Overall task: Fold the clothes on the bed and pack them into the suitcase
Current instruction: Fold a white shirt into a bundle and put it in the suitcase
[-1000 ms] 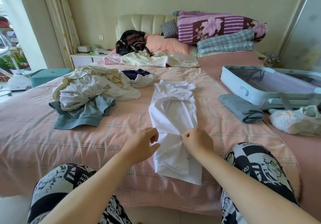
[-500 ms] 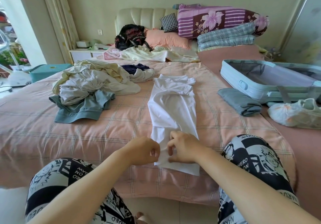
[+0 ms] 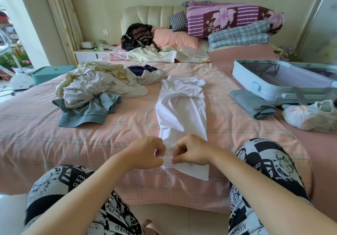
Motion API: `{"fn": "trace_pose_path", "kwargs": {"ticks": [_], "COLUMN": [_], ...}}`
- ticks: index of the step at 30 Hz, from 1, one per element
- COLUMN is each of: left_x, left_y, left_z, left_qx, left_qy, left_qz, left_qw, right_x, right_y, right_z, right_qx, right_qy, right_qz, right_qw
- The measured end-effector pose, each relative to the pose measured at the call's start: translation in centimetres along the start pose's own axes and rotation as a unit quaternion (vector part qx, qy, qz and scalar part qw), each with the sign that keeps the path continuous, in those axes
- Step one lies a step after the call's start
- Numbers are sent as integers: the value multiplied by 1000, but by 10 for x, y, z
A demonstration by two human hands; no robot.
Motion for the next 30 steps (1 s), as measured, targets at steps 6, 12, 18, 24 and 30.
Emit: {"fn": "trace_pose_path", "kwargs": {"ticks": [6,12,18,24,30], "left_x": [49,-12,14,4,24], "left_y": [38,-35,-50,-28,-14], "left_z": [14,11,8,23,11], "left_qx": [-78,-51,14,4,238], "left_qy": [-59,51,-39,-98,-260], "left_qz": [423,-48,0,29,16], "left_qw": [901,996,999,995,936], "right_x": [46,-31,-20,-31,-39], "right_y": [12,-27,-28,-17,7], "right_z": [-12,-28,-54,-53,-66], "right_qx": [54,69,90,18,-107], "right_qy": [25,27,55,138,391], "right_qz": [211,-212,-122,-84,20], "right_qw": [976,975,987,987,914]}}
Point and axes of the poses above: each hand's wrist, its own y-axis away from the middle knuckle, its own x-axis out of the palm, z = x × y, the point moved 7 cm from there along -y, towards the middle knuckle, and after that the axes turned 11 degrees about -z, right-handed, at the moved point
